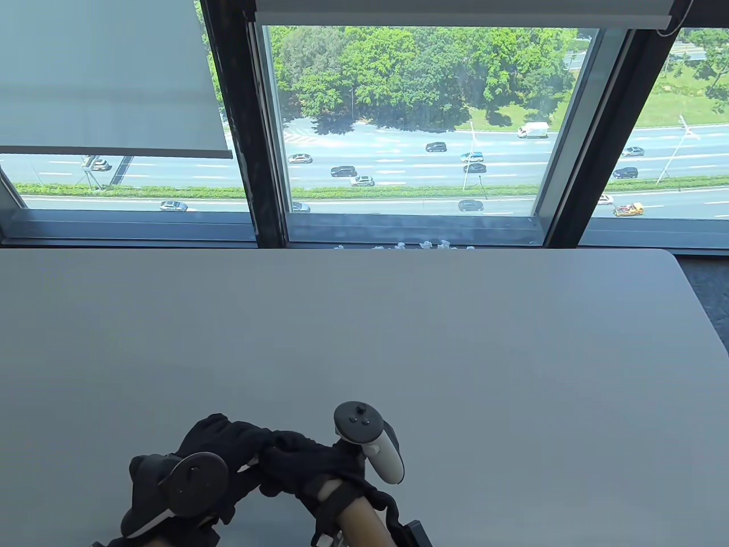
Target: Squeeze kitchen paper into compact ball
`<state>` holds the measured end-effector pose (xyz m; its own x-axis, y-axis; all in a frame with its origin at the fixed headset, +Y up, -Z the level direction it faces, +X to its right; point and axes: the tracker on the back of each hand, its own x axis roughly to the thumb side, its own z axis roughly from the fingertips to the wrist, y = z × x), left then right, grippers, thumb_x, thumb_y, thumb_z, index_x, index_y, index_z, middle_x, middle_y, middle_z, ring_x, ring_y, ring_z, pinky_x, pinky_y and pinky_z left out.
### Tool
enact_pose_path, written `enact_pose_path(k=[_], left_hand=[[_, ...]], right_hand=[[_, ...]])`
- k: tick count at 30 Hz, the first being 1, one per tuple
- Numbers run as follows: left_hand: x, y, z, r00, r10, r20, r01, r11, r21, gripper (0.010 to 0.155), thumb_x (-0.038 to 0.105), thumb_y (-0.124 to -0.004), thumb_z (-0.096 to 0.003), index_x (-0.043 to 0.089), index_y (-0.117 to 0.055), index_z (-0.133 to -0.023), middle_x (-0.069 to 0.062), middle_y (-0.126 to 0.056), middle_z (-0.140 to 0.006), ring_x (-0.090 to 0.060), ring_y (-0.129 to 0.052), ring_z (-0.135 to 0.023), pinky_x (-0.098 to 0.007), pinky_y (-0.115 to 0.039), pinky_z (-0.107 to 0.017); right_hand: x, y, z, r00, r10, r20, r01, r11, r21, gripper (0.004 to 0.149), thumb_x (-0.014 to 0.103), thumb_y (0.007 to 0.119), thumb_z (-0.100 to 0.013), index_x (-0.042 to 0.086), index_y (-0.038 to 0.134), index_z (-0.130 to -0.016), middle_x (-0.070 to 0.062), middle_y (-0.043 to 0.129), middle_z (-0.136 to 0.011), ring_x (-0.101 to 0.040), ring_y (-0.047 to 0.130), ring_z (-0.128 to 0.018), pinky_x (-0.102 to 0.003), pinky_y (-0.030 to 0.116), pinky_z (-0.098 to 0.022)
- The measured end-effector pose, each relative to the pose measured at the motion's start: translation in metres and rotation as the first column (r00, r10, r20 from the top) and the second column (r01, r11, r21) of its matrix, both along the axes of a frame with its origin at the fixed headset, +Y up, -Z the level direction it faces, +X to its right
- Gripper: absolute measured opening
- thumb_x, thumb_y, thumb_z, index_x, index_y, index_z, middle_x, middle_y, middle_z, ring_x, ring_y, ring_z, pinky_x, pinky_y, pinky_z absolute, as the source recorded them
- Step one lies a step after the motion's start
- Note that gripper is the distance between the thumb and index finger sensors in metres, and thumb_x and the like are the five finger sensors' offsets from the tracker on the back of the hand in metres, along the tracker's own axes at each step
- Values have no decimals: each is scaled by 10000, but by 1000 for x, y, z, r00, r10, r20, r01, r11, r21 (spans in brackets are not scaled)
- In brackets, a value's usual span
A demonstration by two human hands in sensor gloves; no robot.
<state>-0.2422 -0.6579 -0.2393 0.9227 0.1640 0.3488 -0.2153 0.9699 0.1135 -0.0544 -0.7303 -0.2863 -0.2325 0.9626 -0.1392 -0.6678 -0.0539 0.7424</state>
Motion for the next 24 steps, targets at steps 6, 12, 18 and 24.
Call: enact_pose_path(k=[6, 12, 18, 24], left_hand=[[6, -7, 0, 998, -14, 61, 17, 998, -54, 754, 678, -949, -390, 544, -581, -1034, 291, -750, -1019, 87, -849, -898, -437, -631, -928], [5, -2, 3, 999, -3, 33, 3, 1000, 1, 748, 699, -956, -381, 539, -598, -1018, 293, -709, -1064, 83, -816, -943, -442, -625, -933], [-1, -2, -2, 1000, 16, 3, -15, 1000, -26, 609, 668, -970, -404, 505, -726, -938, 262, -857, -940, 87, -937, -771, -432, -692, -894], [1, 0, 0, 1000, 12, 6, -12, 1000, -17, 597, 641, -994, -402, 499, -736, -922, 258, -885, -905, 93, -957, -730, -427, -705, -884]], right_hand=[[2, -4, 0, 994, 43, 99, -43, 999, -2, 525, 484, 585, -621, 157, 517, -1027, -98, 716, -948, -296, 879, -811, -582, 596, -699], [3, -1, -3, 998, -49, 47, 48, 999, 15, 452, 426, 532, -605, 181, 594, -980, -80, 767, -914, -282, 919, -780, -571, 595, -712], [-3, -8, -2, 998, -58, -5, 58, 998, -30, 695, 539, 554, -608, 86, 354, -1095, -130, 663, -1003, -325, 841, -889, -588, 583, -712], [-3, -4, -1, 1000, 8, -29, -7, 1000, 14, 699, 593, 589, -612, 122, 380, -1086, -151, 617, -1016, -335, 815, -888, -594, 574, -705]])
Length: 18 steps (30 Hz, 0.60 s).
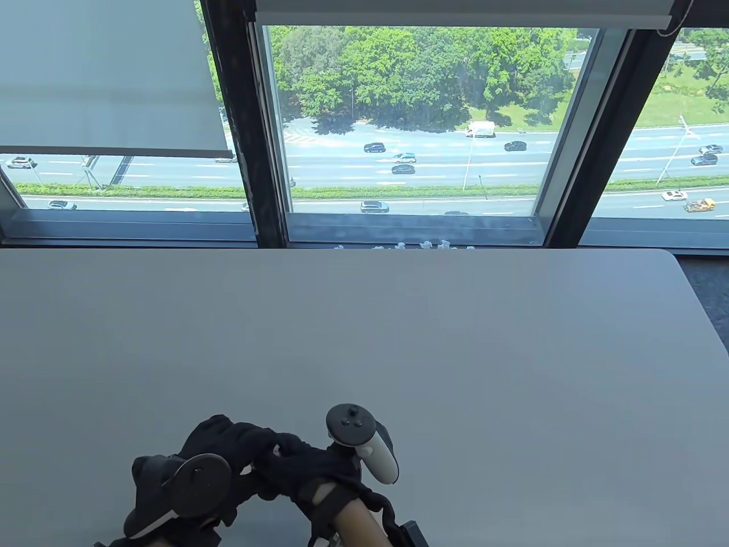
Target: Squeeze kitchen paper into compact ball
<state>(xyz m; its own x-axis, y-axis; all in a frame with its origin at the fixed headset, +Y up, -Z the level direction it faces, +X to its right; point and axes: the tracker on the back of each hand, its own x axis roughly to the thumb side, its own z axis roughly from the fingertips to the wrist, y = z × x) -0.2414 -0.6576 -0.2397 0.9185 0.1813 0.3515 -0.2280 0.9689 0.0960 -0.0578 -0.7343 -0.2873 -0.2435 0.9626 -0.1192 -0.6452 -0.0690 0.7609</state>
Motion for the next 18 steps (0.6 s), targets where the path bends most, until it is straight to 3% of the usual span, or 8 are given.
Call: enact_pose_path(k=[3, 6, 13, 16, 18], left_hand=[[2, -4, 0, 999, -29, 16, 29, 1000, -7, 653, 663, -968, -398, 521, -671, -962, 276, -837, -923, 94, -915, -786, -427, -681, -901], [4, -6, 0, 999, -15, 43, 17, 999, -44, 883, 695, -957, -375, 563, -465, -1096, 268, -655, -1133, 47, -776, -1017, -475, -617, -928], [-1, 0, 1, 1000, -2, 17, 2, 1000, -2, 693, 661, -997, -370, 509, -691, -973, 269, -823, -989, 80, -913, -838, -445, -680, -902], [-6, 2, 0, 1000, 10, -28, -9, 1000, 15, 618, 645, -995, -396, 509, -724, -934, 268, -867, -929, 90, -943, -775, -435, -691, -895], [-8, 4, 1, 999, 30, -32, -29, 999, 23, 607, 643, -998, -395, 502, -736, -924, 263, -879, -914, 88, -952, -756, -435, -697, -888]], right_hand=[[-1, -1, 1, 999, -17, 38, 18, 1000, -15, 595, 500, 562, -623, 115, 440, -1060, -137, 665, -984, -316, 855, -843, -589, 585, -704], [6, -1, -4, 994, -14, 106, 15, 1000, -5, 464, 414, 551, -612, 180, 554, -1012, -116, 718, -953, -303, 889, -800, -586, 592, -703], [1, -5, -3, 997, -73, 19, 74, 996, -50, 519, 443, 549, -610, 140, 530, -1030, -119, 736, -945, -297, 906, -808, -576, 597, -710], [5, -2, -2, 997, -38, 70, 40, 999, -34, 756, 603, 584, -604, 74, 354, -1092, -156, 665, -986, -339, 857, -847, -594, 589, -698], [6, 1, -3, 998, -15, 69, 15, 1000, -2, 781, 649, 602, -594, 91, 369, -1087, -157, 650, -992, -335, 848, -852, -595, 585, -697]])
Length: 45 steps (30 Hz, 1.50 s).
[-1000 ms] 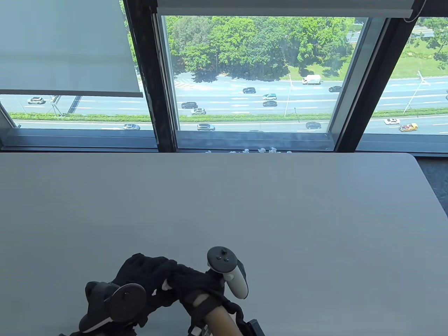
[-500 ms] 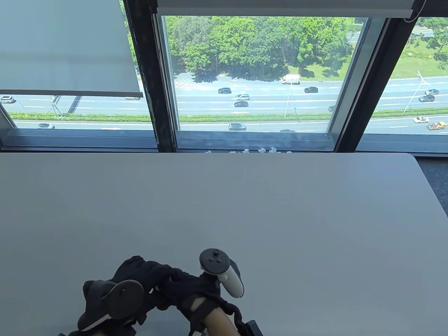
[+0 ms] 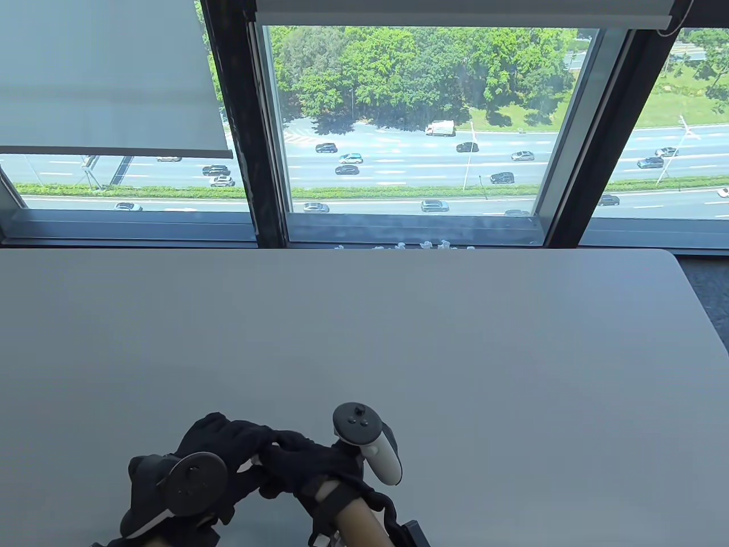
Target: Squeeze kitchen paper into compact ball
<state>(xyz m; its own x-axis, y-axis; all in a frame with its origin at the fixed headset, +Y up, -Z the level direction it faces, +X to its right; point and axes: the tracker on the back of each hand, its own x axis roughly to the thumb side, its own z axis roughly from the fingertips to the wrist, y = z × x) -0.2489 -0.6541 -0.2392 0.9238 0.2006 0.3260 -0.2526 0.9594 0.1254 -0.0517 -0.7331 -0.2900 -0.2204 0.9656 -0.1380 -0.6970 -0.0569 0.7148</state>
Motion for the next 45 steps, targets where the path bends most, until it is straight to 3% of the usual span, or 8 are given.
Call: enact_pose_path(k=[9, 16, 21, 28, 31, 34, 37, 45], left_hand=[[10, -9, 0, 996, -34, 88, 41, 996, -78, 950, 701, -970, -356, 575, -405, -1109, 287, -540, -1188, 40, -698, -1088, -488, -583, -943], [5, -1, 2, 999, 3, 45, -2, 1000, -17, 680, 666, -969, -388, 533, -650, -973, 296, -766, -1024, 93, -865, -893, -439, -650, -921], [-1, 0, -1, 1000, 28, 6, -28, 999, -19, 604, 644, -999, -387, 513, -727, -911, 273, -872, -906, 96, -940, -759, -423, -687, -896], [12, -7, -1, 997, -58, 53, 60, 997, -48, 692, 647, -969, -393, 532, -631, -986, 280, -821, -935, 87, -888, -829, -435, -658, -909], [11, -6, -1, 998, -42, 42, 44, 998, -55, 882, 715, -906, -406, 598, -379, -1104, 286, -520, -1197, 27, -674, -1106, -483, -544, -950], [6, -7, -2, 999, -17, 34, 19, 998, -54, 859, 767, -799, -436, 593, -313, -1122, 267, -456, -1232, 5, -630, -1140, -489, -512, -954], [1, -12, -8, 999, 27, 33, -23, 992, -121, 819, 770, -760, -456, 581, -335, -1129, 241, -451, -1240, -20, -615, -1149, -510, -486, -948], [1, -21, -13, 997, 52, 59, -38, 977, -209, 793, 778, -704, -471, 572, -330, -1139, 209, -415, -1260, -59, -585, -1168, -536, -451, -940]], right_hand=[[-2, 1, 0, 998, -52, -25, 51, 999, -15, 482, 433, 537, -616, 180, 552, -1026, -101, 729, -943, -300, 886, -800, -595, 576, -707], [-1, 2, 0, 995, -88, -37, 87, 996, -21, 511, 429, 538, -611, 143, 559, -1034, -128, 738, -942, -316, 890, -808, -602, 575, -706], [6, 10, 0, 997, 64, 31, -67, 992, 108, 769, 658, 600, -590, 98, 418, -1084, -163, 653, -994, -354, 829, -866, -613, 572, -697], [-4, 8, 3, 993, 113, 19, -114, 984, 135, 589, 537, 584, -615, 121, 493, -1022, -89, 733, -923, -261, 917, -778, -573, 611, -701], [12, 18, -7, 906, 311, 286, -391, 874, 287, 532, 514, 618, -617, 194, 545, -1036, -51, 768, -935, -217, 943, -802, -543, 630, -722], [30, 23, -18, 614, 537, 579, -782, 515, 352, 537, 588, 700, -581, 338, 597, -1046, 50, 754, -992, -163, 883, -910, -536, 590, -766], [32, 1, -26, 456, 698, 552, -889, 326, 322, 547, 642, 697, -564, 439, 563, -1055, 45, 550, -1122, -242, 602, -1095, -584, 471, -792], [9, -42, -23, 239, 882, 406, -928, 84, 364, 547, 670, 614, -544, 529, 460, -1050, 58, 362, -1174, -267, 416, -1148, -591, 406, -802]])
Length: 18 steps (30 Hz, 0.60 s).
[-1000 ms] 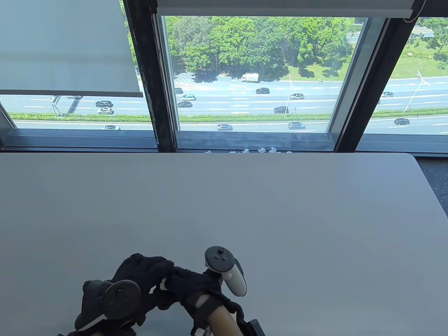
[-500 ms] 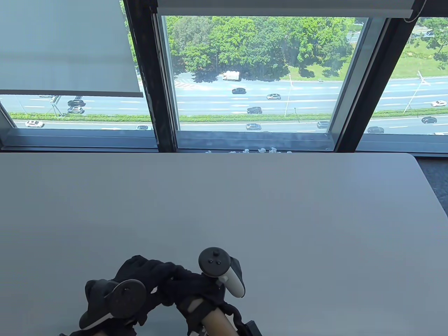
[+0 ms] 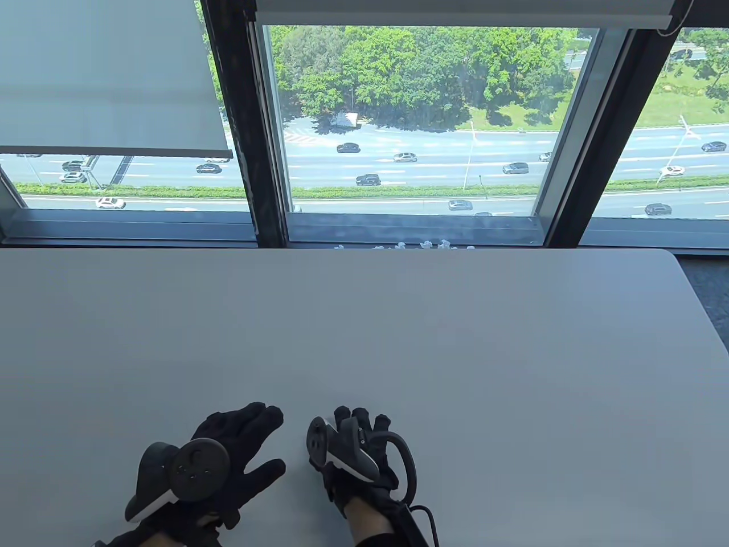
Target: Squeeze kitchen paper into compact ball
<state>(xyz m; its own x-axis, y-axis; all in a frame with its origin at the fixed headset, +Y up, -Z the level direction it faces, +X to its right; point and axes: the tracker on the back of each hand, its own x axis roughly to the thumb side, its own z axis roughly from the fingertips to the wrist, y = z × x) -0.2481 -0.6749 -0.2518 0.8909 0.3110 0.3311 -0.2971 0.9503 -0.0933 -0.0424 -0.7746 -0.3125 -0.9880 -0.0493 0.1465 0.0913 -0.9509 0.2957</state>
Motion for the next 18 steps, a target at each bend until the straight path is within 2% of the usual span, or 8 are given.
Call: enact_pose_path(k=[1, 3, 8, 11, 13, 14, 16, 18], left_hand=[[0, 0, 0, 1000, 0, 3, 0, 1000, 3, 789, 780, -699, -471, 574, -332, -1138, 211, -415, -1260, -57, -580, -1170, -536, -452, -940], [0, 1, 1, 1000, 4, 2, -4, 1000, 7, 790, 781, -694, -471, 574, -328, -1138, 212, -410, -1262, -57, -579, -1171, -535, -451, -940], [-2, -1, -1, 1000, 15, -3, -15, 1000, -9, 786, 781, -688, -472, 578, -321, -1137, 212, -402, -1263, -56, -572, -1175, -535, -443, -942], [-8, -3, -5, 999, 10, -39, -11, 1000, -23, 790, 782, -690, -466, 606, -298, -1129, 262, -314, -1292, -19, -425, -1260, -475, -336, -978], [-18, -2, -11, 994, 16, -113, -19, 1000, -23, 793, 782, -686, -470, 641, -255, -1121, 319, -165, -1302, 13, -216, -1297, -452, -210, -980], [-26, 0, -14, 983, 28, -180, -30, 1000, -9, 792, 784, -675, -481, 656, -217, -1114, 338, -103, -1295, 28, -141, -1292, -434, -171, -982], [-43, 2, -21, 959, 63, -277, -69, 998, -12, 793, 795, -649, -492, 681, -154, -1102, 359, -17, -1282, 47, -43, -1277, -408, -116, -980], [-57, 1, -25, 939, 128, -320, -150, 988, -46, 795, 800, -639, -495, 693, -127, -1094, 363, 29, -1271, 44, 17, -1263, -407, -68, -968]], right_hand=[[-1, -1, 0, 999, -34, 10, 33, 999, 25, 541, 662, 627, -545, 523, 482, -1047, 62, 379, -1172, -261, 429, -1148, -589, 412, -802], [-2, 0, 2, 1000, 0, -4, 0, 1000, 30, 542, 663, 627, -544, 517, 483, -1045, 70, 397, -1168, -254, 450, -1145, -584, 422, -804], [-1, 0, 1, 1000, -24, 9, 24, 1000, 10, 541, 664, 622, -557, 506, 483, -1055, 48, 398, -1171, -267, 475, -1137, -589, 435, -799], [13, 19, -3, 983, -170, 62, 168, 985, 42, 617, 711, 581, -542, 531, 373, -1094, 18, 283, -1192, -300, 403, -1151, -612, 405, -797], [38, 51, -6, 897, -422, 135, 402, 903, 155, 671, 708, 559, -548, 509, 273, -1121, -13, 207, -1191, -338, 299, -1151, -626, 359, -786], [53, 69, -4, 824, -550, 137, 515, 827, 225, 681, 697, 552, -555, 488, 253, -1130, -31, 174, -1186, -359, 244, -1141, -638, 320, -773], [83, 99, 6, 700, -708, 92, 636, 677, 369, 692, 666, 527, -572, 447, 204, -1143, -52, 109, -1173, -387, 132, -1118, -654, 246, -746], [102, 112, 16, 647, -760, 63, 659, 599, 455, 675, 641, 513, -583, 438, 195, -1142, -61, 87, -1164, -390, 86, -1104, -658, 216, -732]])
